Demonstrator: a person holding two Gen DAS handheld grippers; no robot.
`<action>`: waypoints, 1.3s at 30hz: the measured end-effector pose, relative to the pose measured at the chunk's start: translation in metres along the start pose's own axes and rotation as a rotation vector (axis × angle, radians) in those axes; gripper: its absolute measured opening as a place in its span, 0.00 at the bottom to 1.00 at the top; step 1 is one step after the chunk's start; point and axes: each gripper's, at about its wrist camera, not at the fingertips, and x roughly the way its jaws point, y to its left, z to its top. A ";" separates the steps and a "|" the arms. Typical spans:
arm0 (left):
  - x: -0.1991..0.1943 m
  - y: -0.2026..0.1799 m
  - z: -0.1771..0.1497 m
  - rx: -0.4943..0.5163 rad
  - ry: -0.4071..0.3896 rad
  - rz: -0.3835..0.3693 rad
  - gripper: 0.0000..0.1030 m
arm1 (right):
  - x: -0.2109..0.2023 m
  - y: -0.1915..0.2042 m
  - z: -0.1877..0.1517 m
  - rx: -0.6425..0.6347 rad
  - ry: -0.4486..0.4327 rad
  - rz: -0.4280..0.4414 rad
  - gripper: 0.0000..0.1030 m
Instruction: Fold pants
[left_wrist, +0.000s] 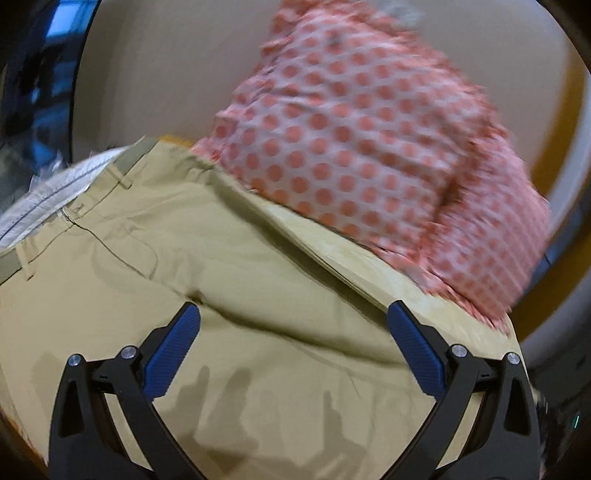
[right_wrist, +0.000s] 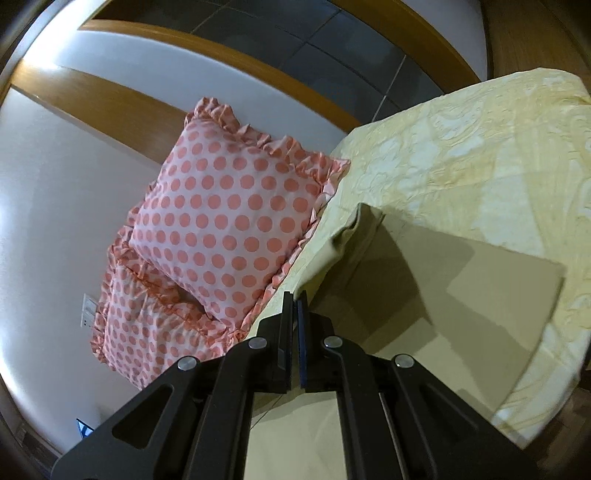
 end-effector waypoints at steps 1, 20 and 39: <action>0.013 0.005 0.011 -0.036 0.014 0.016 0.97 | -0.002 -0.001 0.002 -0.004 -0.009 -0.001 0.02; 0.180 0.010 0.084 -0.046 0.271 0.310 0.91 | 0.026 -0.029 0.007 0.055 0.130 -0.173 0.33; 0.194 0.016 0.092 -0.023 0.276 0.281 0.92 | 0.027 -0.043 0.006 0.065 0.071 -0.099 0.04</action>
